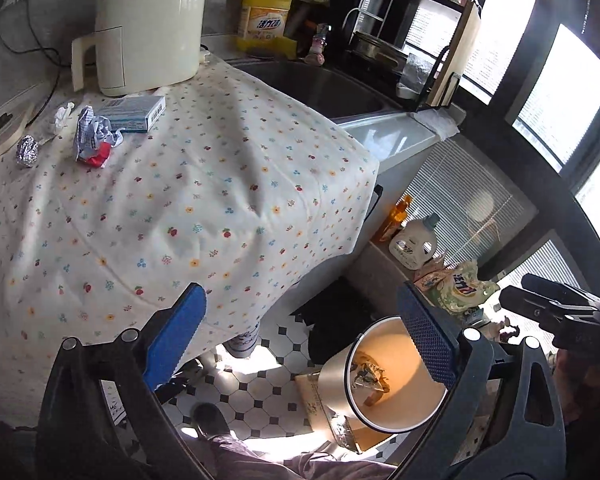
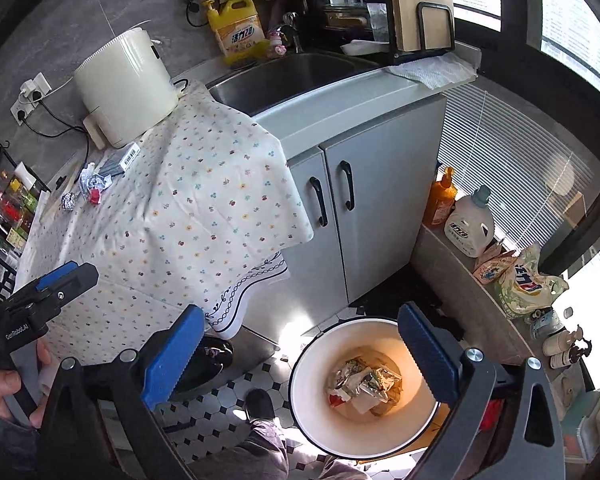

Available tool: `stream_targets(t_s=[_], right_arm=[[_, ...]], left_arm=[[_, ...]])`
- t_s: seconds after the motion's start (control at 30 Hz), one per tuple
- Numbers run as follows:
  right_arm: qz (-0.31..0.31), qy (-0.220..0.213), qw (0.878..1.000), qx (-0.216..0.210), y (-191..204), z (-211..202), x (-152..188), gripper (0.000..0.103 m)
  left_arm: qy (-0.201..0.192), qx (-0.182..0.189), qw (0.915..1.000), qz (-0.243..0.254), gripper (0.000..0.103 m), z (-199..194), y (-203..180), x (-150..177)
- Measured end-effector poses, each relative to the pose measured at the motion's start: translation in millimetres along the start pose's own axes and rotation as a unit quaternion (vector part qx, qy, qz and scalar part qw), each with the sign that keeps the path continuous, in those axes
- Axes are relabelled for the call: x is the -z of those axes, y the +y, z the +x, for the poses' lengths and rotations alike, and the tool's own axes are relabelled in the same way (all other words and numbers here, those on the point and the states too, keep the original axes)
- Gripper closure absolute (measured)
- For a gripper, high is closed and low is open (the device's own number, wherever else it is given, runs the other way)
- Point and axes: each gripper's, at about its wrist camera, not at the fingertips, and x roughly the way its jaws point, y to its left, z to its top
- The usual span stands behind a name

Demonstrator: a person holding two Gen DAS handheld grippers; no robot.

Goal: Collect trash
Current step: 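Move both open tools back toward the foil ball and crumpled paper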

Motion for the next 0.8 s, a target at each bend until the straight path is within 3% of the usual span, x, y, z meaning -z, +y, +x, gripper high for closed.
stream_targets(t_s=[0.27,0.53,0.8], right_arm=[[-0.051,-0.006,0.997,-0.052,81.2,24.3,-37.4,0.008],[-0.098,-0.005,0.991,-0.091,164.5,49.3,-64.8,0.008],[-0.149,-0.003,0.983,-0.112,243.2,74.7,-86.0,0.008]], left_arm=[[-0.040,-0.051,0.9961,-0.060,0.008,-39.5,85.2,-13.4],[-0.070,-0.094,0.9896,-0.084,0.006,-74.6,152.6,-15.1],[-0.093,-0.115,0.9817,-0.119,0.006,-92.7,220.8,-23.0]])
